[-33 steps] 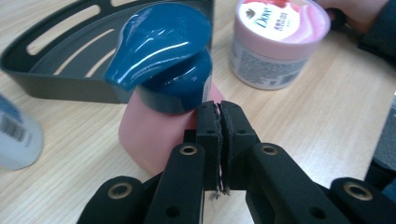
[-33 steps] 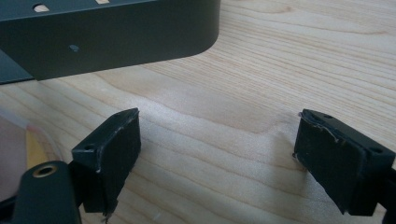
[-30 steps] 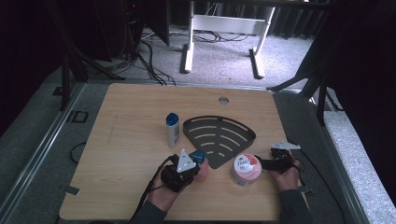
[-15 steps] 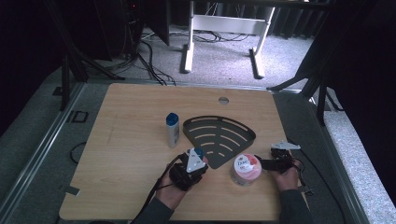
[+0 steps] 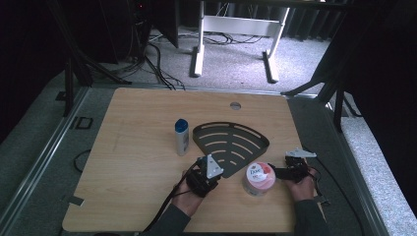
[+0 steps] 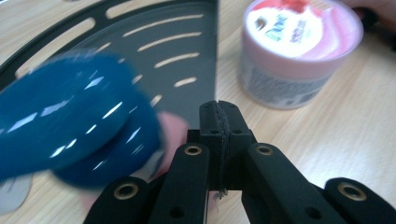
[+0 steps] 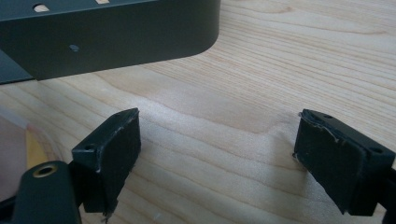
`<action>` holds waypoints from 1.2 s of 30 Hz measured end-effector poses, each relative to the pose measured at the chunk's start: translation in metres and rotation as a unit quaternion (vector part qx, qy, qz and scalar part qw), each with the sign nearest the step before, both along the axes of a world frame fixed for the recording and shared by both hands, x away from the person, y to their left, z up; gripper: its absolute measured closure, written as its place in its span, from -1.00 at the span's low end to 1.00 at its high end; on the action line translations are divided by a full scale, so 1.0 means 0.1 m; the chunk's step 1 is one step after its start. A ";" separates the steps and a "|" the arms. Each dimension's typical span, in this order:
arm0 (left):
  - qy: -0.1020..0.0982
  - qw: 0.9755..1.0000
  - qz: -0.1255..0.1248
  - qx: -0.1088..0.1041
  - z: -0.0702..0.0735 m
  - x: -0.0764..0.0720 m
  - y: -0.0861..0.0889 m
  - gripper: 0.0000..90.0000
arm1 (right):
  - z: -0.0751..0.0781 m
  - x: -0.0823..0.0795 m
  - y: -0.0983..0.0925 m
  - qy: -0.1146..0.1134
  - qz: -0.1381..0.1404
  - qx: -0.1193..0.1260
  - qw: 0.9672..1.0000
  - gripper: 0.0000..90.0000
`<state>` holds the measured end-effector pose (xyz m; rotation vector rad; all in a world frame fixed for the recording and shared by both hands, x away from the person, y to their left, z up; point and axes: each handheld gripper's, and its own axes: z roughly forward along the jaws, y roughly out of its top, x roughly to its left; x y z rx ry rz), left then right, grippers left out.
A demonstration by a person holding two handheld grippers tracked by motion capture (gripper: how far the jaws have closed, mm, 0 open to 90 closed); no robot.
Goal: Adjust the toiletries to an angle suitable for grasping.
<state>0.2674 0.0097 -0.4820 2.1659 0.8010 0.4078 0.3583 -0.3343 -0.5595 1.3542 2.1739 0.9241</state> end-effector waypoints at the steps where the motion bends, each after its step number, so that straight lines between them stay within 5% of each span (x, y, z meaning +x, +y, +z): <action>1: -0.003 1.000 0.001 0.005 0.00 -0.01 0.01 1.00 | 0.00 0.00 0.00 0.000 0.000 0.000 1.000 -0.68; 10: -0.004 1.000 -0.005 0.010 -0.02 0.04 0.19 0.99 | 0.00 0.00 0.00 0.000 0.000 0.000 1.000 -0.68; 36: 0.007 0.998 0.050 0.035 -0.08 0.47 0.44 0.99 | 0.00 0.00 0.00 0.000 0.000 -0.001 1.000 -0.68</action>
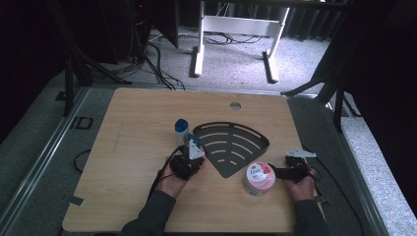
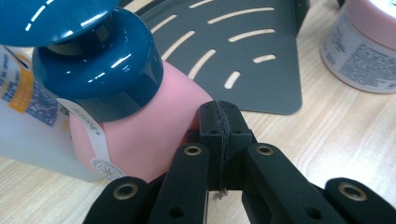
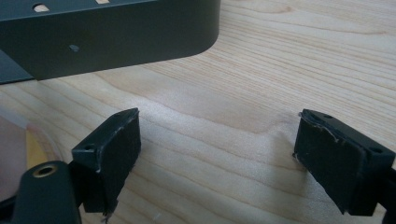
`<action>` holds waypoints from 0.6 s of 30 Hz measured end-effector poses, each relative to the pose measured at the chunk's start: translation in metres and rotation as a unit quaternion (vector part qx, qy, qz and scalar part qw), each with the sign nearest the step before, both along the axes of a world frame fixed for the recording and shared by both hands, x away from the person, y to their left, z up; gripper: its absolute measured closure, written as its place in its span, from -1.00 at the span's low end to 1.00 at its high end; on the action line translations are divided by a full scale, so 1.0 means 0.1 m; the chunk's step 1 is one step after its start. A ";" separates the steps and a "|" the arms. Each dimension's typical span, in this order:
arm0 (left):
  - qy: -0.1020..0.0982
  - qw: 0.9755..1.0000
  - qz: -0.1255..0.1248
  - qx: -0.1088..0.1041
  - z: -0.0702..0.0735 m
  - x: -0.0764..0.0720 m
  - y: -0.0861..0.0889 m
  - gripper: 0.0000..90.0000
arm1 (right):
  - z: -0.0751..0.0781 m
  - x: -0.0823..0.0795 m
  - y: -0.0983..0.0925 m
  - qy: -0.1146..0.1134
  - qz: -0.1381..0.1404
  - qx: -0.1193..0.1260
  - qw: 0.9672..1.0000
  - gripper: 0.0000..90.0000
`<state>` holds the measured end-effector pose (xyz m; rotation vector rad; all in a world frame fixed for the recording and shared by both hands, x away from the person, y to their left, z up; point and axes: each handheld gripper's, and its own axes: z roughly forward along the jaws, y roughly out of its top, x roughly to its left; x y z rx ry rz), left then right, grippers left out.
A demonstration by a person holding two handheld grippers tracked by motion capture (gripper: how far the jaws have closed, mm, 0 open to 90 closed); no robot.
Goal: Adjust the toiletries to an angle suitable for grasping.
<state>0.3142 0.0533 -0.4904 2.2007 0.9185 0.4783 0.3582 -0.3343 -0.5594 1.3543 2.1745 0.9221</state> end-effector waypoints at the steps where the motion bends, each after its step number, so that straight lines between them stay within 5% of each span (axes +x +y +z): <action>1: 0.001 1.000 0.002 0.000 0.00 0.01 0.00 0.99 | 0.00 0.00 0.00 0.000 0.000 0.000 1.000 -0.68; 13: 0.005 1.000 0.009 -0.013 -0.04 0.08 0.05 0.97 | 0.00 0.00 0.00 0.000 0.000 0.000 1.000 -0.68; 18: -0.008 1.000 -0.005 -0.008 -0.07 0.04 0.02 0.76 | 0.00 -0.01 -0.01 -0.002 0.005 0.000 1.000 -0.64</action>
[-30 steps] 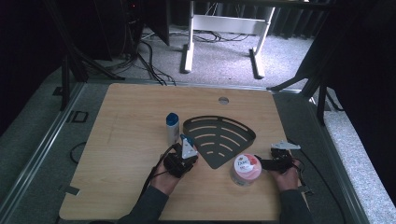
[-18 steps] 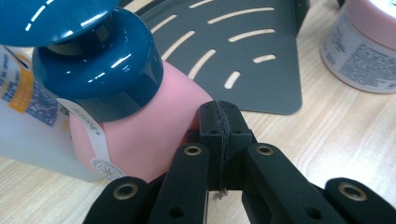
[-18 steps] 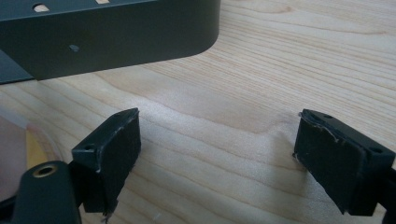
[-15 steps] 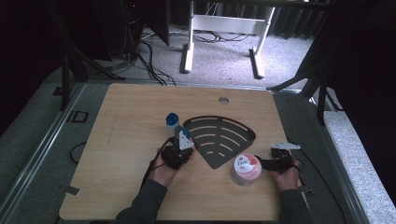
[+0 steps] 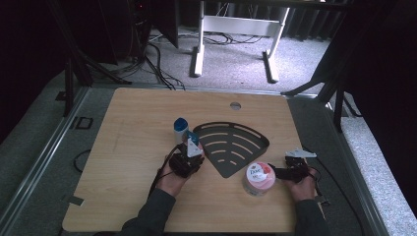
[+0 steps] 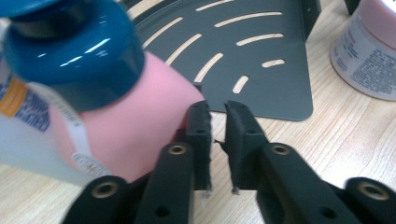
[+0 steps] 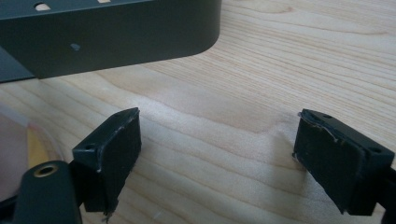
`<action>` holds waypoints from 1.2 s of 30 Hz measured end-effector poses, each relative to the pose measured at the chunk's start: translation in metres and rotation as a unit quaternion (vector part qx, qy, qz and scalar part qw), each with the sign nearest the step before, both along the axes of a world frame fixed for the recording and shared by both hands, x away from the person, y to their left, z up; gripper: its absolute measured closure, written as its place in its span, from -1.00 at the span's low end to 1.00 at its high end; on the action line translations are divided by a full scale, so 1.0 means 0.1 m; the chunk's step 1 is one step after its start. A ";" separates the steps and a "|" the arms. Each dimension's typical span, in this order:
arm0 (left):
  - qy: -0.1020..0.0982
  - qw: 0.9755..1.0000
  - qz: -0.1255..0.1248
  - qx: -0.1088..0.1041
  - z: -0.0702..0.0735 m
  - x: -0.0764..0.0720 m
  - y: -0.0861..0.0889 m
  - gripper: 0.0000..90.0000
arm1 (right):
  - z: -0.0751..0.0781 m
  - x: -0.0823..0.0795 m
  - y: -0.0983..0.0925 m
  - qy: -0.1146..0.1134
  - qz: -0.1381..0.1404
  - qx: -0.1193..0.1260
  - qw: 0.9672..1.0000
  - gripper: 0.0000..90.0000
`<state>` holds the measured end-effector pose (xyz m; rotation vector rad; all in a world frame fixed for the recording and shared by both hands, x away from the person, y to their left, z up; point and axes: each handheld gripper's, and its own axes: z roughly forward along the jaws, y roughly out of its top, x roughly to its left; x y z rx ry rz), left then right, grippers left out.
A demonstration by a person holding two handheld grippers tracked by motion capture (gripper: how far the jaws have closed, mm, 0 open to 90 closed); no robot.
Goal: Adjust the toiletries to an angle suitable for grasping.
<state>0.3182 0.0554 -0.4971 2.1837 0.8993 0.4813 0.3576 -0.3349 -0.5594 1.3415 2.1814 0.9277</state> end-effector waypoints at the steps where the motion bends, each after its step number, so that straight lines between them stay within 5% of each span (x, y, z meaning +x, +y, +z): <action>1: -0.006 1.000 -0.006 0.002 -0.01 -0.01 -0.02 0.73 | 0.00 -0.01 0.00 -0.001 0.002 0.001 1.000 -0.60; 4: -0.014 1.000 -0.018 -0.003 -0.01 -0.05 -0.06 0.61 | 0.01 -0.04 -0.01 -0.007 0.017 0.004 1.000 -0.39; 6: -0.019 0.999 -0.032 -0.005 -0.01 -0.09 -0.08 0.51 | 0.04 -0.08 -0.02 -0.005 0.022 0.004 1.000 0.13; 8: -0.019 0.999 -0.042 -0.004 -0.01 -0.12 -0.11 0.43 | 0.05 -0.10 -0.02 -0.009 0.028 0.000 1.000 0.32; 13: -0.017 0.998 -0.055 -0.006 -0.02 -0.15 -0.15 0.36 | 0.19 -0.19 0.00 -0.053 0.020 -0.003 0.998 0.47; 16: -0.013 0.998 -0.059 -0.004 -0.04 -0.15 -0.17 0.34 | 0.28 -0.29 0.08 -0.092 0.017 -0.060 0.994 0.47; 20: -0.009 0.998 -0.067 0.000 -0.06 -0.17 -0.20 0.33 | 0.34 -0.38 0.23 -0.129 0.011 -0.143 0.981 0.42; 22: -0.009 0.998 -0.069 0.000 -0.07 -0.17 -0.21 0.33 | 0.35 -0.40 0.25 -0.133 0.014 -0.151 0.979 0.40; 23: -0.007 0.997 -0.074 0.001 -0.07 -0.18 -0.23 0.33 | 0.35 -0.41 0.27 -0.133 0.019 -0.145 0.980 0.39; 24: -0.005 0.997 -0.076 0.000 -0.07 -0.18 -0.24 0.33 | 0.38 -0.45 0.27 -0.119 0.031 -0.106 0.987 0.36; 26: -0.001 0.997 -0.080 -0.001 -0.09 -0.18 -0.25 0.33 | 0.41 -0.49 0.24 -0.112 0.041 -0.063 0.991 0.39; 28: 0.000 0.997 -0.080 -0.003 -0.09 -0.18 -0.26 0.33 | 0.42 -0.51 0.23 -0.111 0.044 -0.055 0.991 0.40; 31: 0.007 0.996 -0.089 -0.003 -0.13 -0.19 -0.31 0.32 | 0.46 -0.55 0.17 -0.108 0.052 -0.009 0.993 0.49; 36: 0.014 0.995 -0.101 0.004 -0.17 -0.21 -0.38 0.29 | 0.45 -0.55 0.20 -0.100 0.072 0.004 0.992 0.61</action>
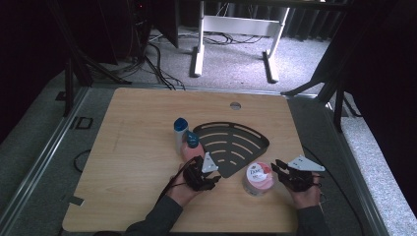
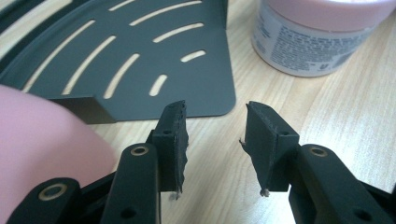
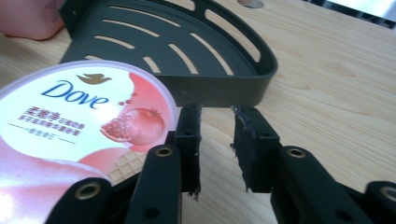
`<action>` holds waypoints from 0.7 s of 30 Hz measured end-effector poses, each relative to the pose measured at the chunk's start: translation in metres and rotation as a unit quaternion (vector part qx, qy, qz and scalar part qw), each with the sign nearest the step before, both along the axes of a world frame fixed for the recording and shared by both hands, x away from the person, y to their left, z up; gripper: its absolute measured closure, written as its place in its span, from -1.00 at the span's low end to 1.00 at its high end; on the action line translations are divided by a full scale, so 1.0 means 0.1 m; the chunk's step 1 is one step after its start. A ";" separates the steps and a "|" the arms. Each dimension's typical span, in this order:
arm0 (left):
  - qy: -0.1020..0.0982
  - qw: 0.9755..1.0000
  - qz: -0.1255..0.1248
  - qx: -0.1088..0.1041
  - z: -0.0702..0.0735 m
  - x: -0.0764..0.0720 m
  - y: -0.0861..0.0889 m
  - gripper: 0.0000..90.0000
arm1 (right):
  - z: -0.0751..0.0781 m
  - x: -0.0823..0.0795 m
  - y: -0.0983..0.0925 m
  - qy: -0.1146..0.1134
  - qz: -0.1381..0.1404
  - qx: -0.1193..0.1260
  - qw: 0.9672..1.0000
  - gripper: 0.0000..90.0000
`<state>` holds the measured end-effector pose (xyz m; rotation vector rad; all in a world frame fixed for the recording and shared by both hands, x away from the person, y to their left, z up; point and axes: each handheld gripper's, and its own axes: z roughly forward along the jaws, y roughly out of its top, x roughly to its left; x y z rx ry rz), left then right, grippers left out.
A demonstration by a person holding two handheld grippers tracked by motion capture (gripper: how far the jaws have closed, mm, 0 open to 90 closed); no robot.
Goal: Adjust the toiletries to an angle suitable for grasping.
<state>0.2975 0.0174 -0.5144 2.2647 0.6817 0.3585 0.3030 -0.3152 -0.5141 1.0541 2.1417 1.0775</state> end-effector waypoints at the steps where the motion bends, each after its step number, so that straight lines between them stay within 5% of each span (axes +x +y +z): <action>1: 0.000 1.000 -0.002 0.000 -0.01 0.00 -0.01 0.29 | 0.00 0.01 0.01 0.000 0.001 0.002 1.000 0.62; 9: 0.008 1.000 -0.014 0.006 -0.07 -0.01 -0.09 0.24 | -0.05 0.15 0.01 0.004 -0.013 0.000 1.000 0.74; 21: 0.013 1.000 -0.027 0.006 -0.11 -0.03 -0.13 0.22 | -0.12 0.11 0.06 0.035 0.037 0.005 0.999 0.88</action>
